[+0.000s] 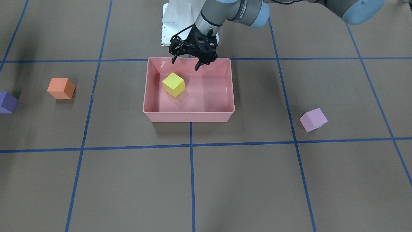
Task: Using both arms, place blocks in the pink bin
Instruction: 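Release the yellow cube in the bin while the right gripper grasps the orange cube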
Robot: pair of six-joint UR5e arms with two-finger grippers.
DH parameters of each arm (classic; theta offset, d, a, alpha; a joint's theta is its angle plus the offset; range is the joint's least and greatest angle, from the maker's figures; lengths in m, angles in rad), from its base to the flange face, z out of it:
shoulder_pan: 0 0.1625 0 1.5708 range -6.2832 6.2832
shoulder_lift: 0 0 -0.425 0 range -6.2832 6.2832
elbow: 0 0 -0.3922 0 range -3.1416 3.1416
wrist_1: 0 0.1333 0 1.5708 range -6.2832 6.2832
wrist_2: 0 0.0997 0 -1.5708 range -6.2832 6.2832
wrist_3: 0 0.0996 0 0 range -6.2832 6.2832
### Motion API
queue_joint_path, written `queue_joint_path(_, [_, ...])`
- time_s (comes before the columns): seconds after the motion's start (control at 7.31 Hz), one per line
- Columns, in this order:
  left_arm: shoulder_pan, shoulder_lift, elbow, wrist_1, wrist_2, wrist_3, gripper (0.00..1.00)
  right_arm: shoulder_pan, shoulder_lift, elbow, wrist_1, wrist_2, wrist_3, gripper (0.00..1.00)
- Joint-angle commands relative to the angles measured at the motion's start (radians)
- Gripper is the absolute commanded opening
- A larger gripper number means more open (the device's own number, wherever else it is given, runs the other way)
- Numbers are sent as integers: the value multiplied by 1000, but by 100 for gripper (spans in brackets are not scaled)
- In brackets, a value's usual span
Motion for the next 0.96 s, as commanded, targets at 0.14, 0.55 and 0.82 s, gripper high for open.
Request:
queue_joint_path(0.14, [1, 2, -1, 2, 9, 8, 100, -262, 0, 125, 6, -199, 252, 100])
queue_joint_path(0.55, [1, 4, -1, 2, 10, 8, 100, -474, -5, 136, 60, -386, 371, 100])
queue_joint_path(0.82, [-1, 7, -1, 2, 10, 8, 100, -558, -6, 133, 77, -472, 427, 100])
